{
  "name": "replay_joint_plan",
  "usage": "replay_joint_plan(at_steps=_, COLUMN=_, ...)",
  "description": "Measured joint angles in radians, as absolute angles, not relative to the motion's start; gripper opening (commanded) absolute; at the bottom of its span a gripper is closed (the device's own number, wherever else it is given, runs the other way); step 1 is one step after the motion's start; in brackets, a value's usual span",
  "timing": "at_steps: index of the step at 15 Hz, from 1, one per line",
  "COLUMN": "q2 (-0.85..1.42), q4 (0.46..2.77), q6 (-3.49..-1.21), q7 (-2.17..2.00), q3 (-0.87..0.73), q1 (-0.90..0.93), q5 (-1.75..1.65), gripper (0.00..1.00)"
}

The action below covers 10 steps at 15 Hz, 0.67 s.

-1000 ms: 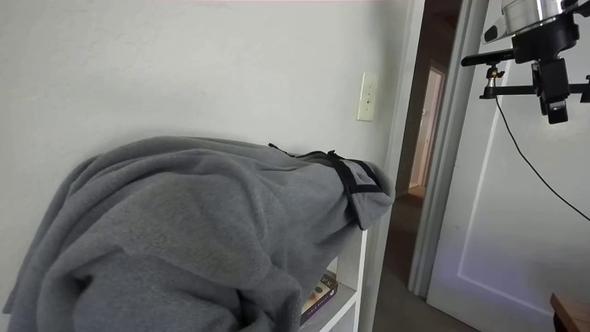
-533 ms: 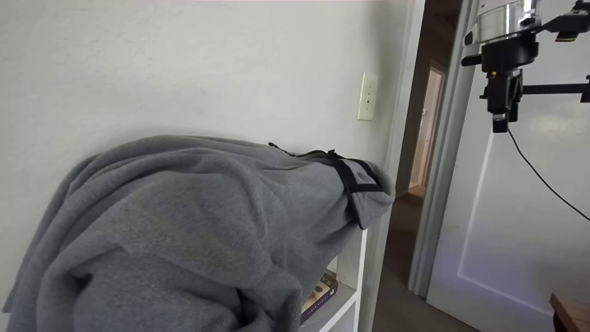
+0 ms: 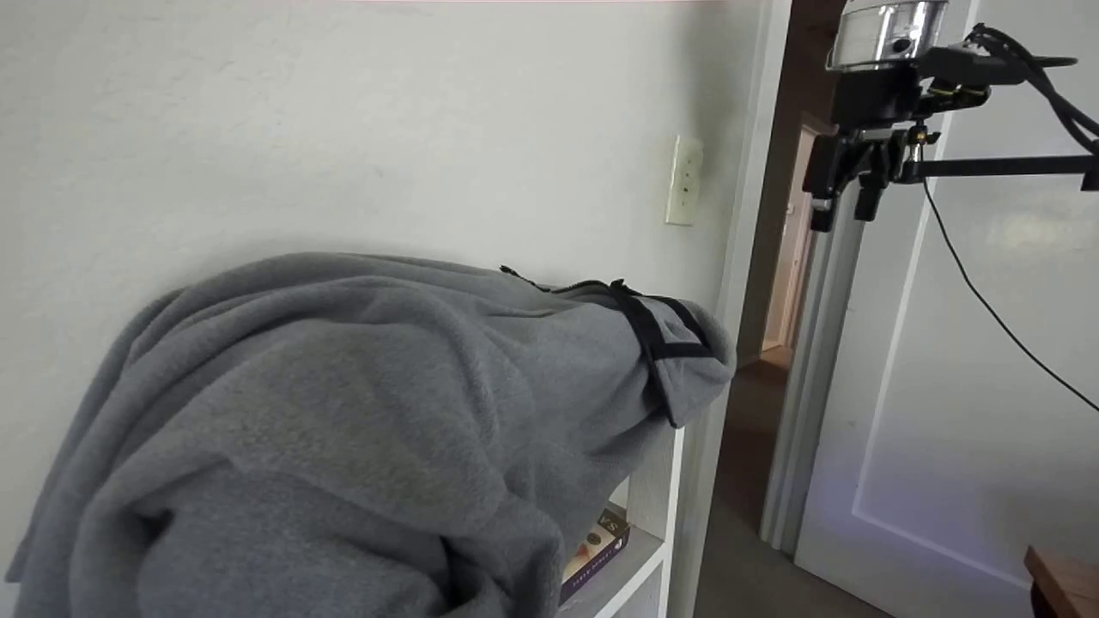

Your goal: Flip the light switch

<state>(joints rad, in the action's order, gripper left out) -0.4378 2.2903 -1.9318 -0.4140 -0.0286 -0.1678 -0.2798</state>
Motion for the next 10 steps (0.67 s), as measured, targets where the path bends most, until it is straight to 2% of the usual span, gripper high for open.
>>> replay_joint_plan(at_steps=10, q2=-0.421, q4=2.309, q6=-2.345, q7=-0.424, q3=-0.067, q1=-0.181, q5=-0.192, gripper=1.0)
